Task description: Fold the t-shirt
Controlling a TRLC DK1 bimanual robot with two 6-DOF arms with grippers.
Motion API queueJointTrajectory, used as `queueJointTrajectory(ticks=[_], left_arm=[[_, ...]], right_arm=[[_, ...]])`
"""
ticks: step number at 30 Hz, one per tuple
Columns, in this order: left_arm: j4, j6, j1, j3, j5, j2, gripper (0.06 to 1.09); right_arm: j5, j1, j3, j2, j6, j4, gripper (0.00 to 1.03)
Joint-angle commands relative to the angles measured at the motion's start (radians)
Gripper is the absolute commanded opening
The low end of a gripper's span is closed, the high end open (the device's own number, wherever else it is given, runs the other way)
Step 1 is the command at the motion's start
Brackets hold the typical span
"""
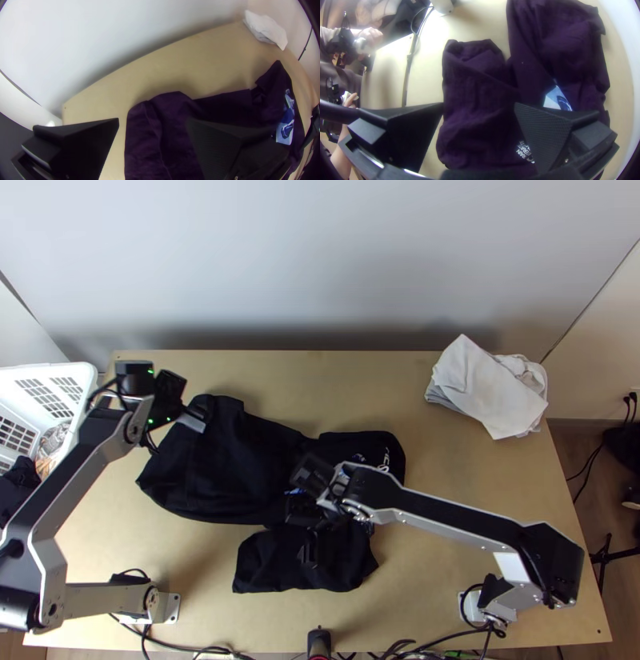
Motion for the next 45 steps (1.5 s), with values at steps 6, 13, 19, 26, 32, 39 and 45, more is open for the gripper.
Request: queueJointTrajectory(ticks=[6, 13, 19, 26, 32, 39, 45], left_arm=[[0.027, 0.011, 0.065, -0.016, 0.002, 0.199, 1.04], [-0.384, -0.099, 0.124, 0.277, 0.202, 0.386, 1.04], [-0.64, -0.155, 0.124, 0.364, 0.206, 0.36, 1.04], [-0.694, -0.182, 0.134, 0.366, 0.222, 0.384, 1.04], [-0.677, -0.195, 0.15, 0.35, 0.341, 0.441, 1.03], [-0.622, -0.218, 0.144, 0.313, 0.35, 0.504, 0.94], [-0.609, -0.207, 0.148, 0.294, 0.349, 0.518, 0.74]], right_arm=[[0.016, 0.042, 0.014, 0.044, 0.066, 0.044, 0.98], [0.016, 0.038, -0.015, 0.003, 0.095, 0.038, 0.98], [0.019, 0.035, -0.038, -0.02, 0.115, 0.038, 0.98], [0.02, 0.039, -0.02, -0.02, 0.141, 0.047, 0.98], [0.026, 0.039, -0.018, -0.029, 0.158, 0.046, 0.98], [0.031, 0.041, -0.021, -0.04, 0.186, 0.046, 0.98], [0.043, 0.038, -0.023, -0.052, 0.193, 0.043, 0.98]])
